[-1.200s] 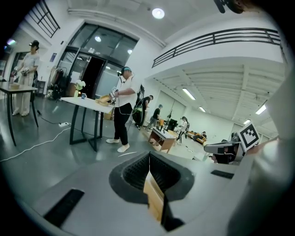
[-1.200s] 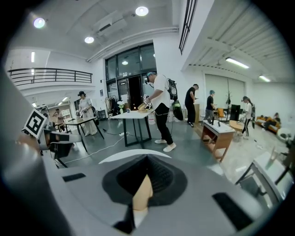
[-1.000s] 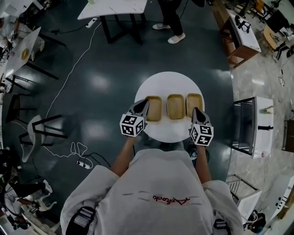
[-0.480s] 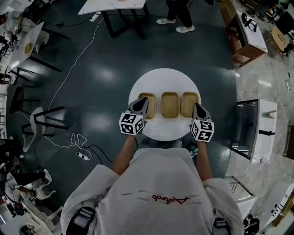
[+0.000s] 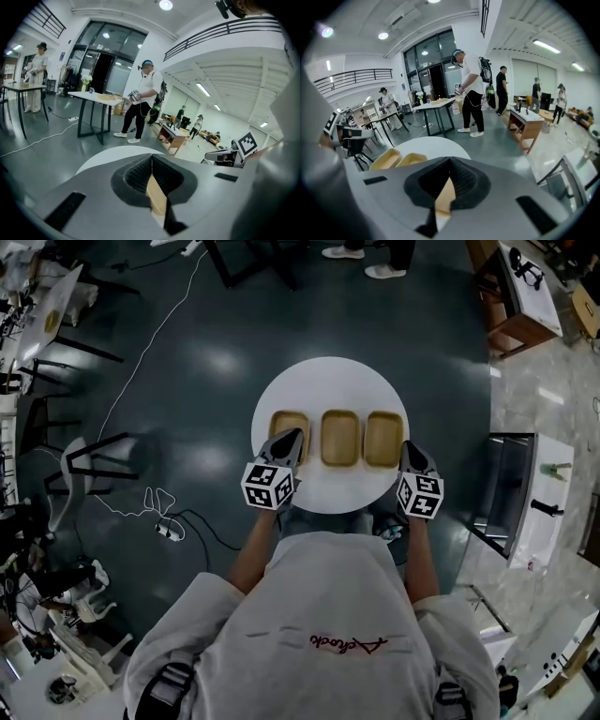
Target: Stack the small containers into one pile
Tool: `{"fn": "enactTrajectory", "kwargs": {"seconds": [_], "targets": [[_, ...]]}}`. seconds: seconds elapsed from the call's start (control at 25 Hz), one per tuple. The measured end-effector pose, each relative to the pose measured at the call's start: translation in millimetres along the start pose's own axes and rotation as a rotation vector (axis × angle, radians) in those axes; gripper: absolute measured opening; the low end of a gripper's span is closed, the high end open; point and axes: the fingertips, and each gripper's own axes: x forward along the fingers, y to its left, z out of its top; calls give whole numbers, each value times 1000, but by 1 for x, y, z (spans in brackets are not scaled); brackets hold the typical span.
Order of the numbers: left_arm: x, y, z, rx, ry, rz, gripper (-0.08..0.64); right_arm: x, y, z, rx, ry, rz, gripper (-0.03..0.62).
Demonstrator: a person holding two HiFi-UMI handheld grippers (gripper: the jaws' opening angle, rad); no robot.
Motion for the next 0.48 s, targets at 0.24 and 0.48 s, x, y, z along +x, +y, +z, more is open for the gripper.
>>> {"fn": "enactTrajectory", "kwargs": {"seconds": [0.24,0.48], "targets": [[15,-3,-17,-25,29,-2,11,13,-15,-35,30,88,-6,20],[25,-7,-36,-36,58,-5,11,26,-21,-65,64,156,6,20]]}}
